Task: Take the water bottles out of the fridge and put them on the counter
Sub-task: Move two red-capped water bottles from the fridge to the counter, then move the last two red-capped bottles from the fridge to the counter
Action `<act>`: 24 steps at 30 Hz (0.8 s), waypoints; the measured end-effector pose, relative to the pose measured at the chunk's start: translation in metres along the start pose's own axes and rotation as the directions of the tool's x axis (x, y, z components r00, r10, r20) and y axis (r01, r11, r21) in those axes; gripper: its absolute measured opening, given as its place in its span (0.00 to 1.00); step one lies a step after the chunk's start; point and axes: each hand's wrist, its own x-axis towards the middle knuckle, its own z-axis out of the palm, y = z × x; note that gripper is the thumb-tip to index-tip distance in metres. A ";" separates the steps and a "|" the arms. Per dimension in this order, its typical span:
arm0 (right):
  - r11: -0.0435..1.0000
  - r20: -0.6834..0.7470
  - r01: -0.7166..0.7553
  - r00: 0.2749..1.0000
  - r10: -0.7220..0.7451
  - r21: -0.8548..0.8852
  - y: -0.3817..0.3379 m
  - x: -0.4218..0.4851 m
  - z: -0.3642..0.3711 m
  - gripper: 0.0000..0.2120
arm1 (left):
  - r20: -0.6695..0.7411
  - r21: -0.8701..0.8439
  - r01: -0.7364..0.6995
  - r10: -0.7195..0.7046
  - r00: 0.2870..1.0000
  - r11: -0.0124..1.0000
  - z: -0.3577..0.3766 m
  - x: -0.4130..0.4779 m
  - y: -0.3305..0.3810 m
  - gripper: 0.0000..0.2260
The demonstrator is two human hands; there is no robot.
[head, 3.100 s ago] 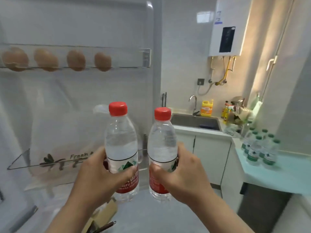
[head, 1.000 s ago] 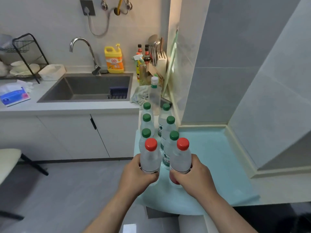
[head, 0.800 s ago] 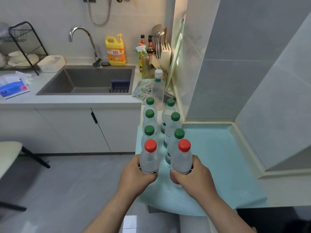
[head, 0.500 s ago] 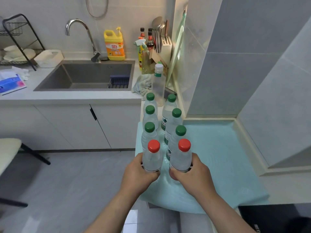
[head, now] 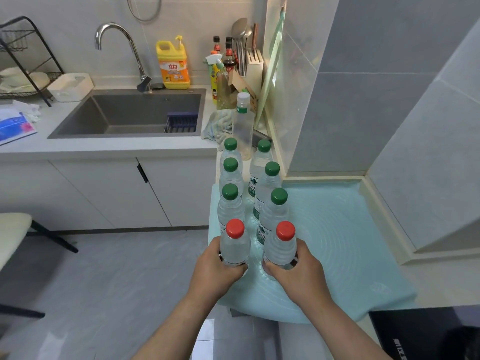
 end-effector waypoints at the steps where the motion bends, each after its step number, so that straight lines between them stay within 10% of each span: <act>1: 1.000 0.005 0.004 1.000 -0.004 -0.001 0.000 0.000 0.000 0.24 | 0.005 0.001 -0.002 0.002 1.000 1.000 0.000 0.000 -0.001 0.24; 14: 0.982 -0.091 0.168 0.980 -0.176 -0.082 -0.061 -0.011 -0.020 0.33 | 0.052 -0.015 -0.113 0.113 0.992 0.993 -0.040 -0.016 0.041 0.36; 24: 0.924 -0.058 0.347 0.931 -0.360 -0.161 -0.143 -0.076 -0.044 0.22 | -0.020 0.014 -0.308 0.308 0.951 0.951 -0.111 -0.064 0.086 0.27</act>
